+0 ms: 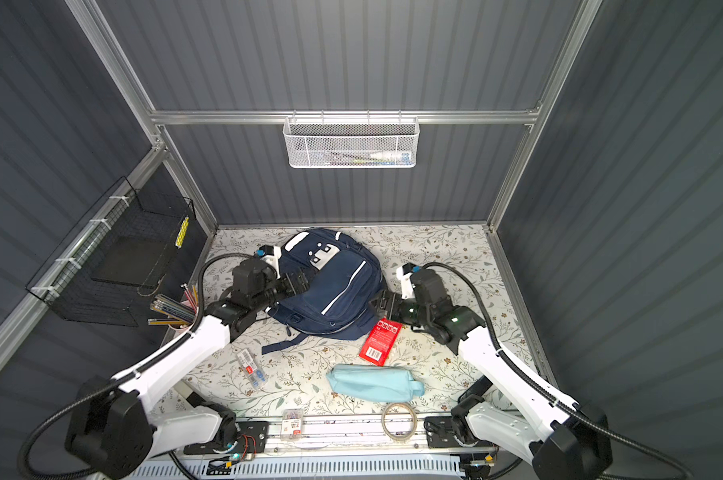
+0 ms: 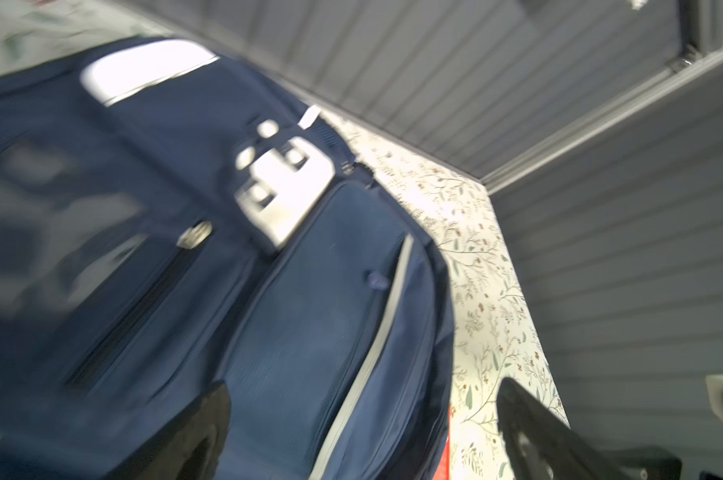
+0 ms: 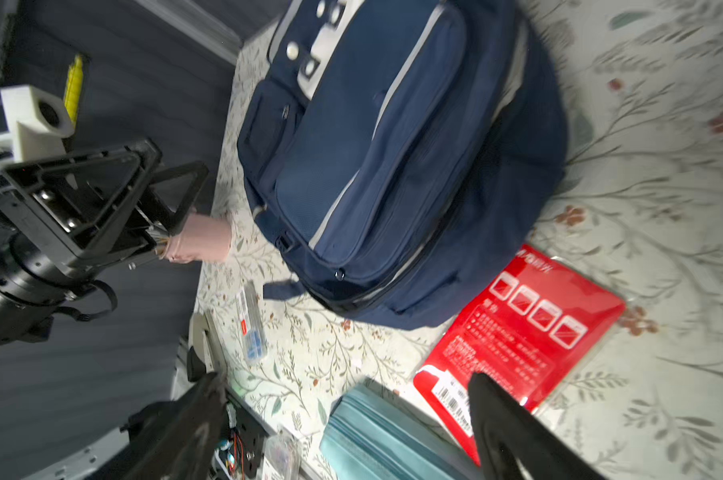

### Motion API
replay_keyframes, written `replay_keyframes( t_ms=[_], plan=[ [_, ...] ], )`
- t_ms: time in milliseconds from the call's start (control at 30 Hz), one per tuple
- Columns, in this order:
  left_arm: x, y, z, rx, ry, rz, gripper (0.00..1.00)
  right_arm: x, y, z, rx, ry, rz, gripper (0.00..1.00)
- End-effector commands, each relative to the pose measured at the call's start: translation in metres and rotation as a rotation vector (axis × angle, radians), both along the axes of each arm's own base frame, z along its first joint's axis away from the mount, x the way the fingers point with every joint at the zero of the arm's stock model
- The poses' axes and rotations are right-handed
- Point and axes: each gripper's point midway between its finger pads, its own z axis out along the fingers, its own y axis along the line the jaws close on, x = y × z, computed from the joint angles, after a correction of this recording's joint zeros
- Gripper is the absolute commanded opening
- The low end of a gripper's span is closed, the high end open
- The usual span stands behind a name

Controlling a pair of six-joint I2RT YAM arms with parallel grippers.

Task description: Pack the student bag

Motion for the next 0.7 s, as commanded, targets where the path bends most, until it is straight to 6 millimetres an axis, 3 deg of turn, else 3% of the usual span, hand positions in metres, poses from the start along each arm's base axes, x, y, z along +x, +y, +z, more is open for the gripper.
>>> replay_keyframes(
  t_ms=[0, 133, 233, 333, 433, 567, 633, 667],
  plan=[
    [-0.014, 0.041, -0.036, -0.053, 0.119, 0.177, 1.0, 0.003, 0.021, -0.009, -0.055, -0.015, -0.019, 0.86],
    [-0.02, 0.063, -0.061, -0.102, 0.17, 0.236, 1.0, -0.004, 0.071, -0.027, -0.096, -0.015, 0.058, 0.82],
    [-0.017, 0.077, -0.08, -0.057, 0.184, 0.287, 1.0, -0.012, 0.108, -0.036, -0.139, -0.019, 0.144, 0.81],
    [-0.012, 0.09, -0.108, -0.131, 0.227, 0.338, 1.0, -0.02, 0.138, -0.045, -0.137, 0.008, 0.215, 0.79],
    [-0.01, 0.081, -0.126, -0.252, 0.282, 0.321, 1.0, -0.026, 0.156, -0.053, -0.113, 0.032, 0.245, 0.79],
    [-0.01, 0.083, -0.146, -0.237, 0.316, 0.341, 1.0, -0.026, 0.167, -0.063, -0.101, 0.051, 0.263, 0.78],
    [-0.007, 0.084, -0.147, -0.223, 0.298, 0.336, 0.87, -0.026, 0.172, -0.066, -0.103, 0.048, 0.276, 0.77],
    [-0.005, 0.083, -0.145, -0.215, 0.291, 0.33, 0.74, -0.027, 0.175, -0.068, -0.107, 0.043, 0.287, 0.76]
  ],
)
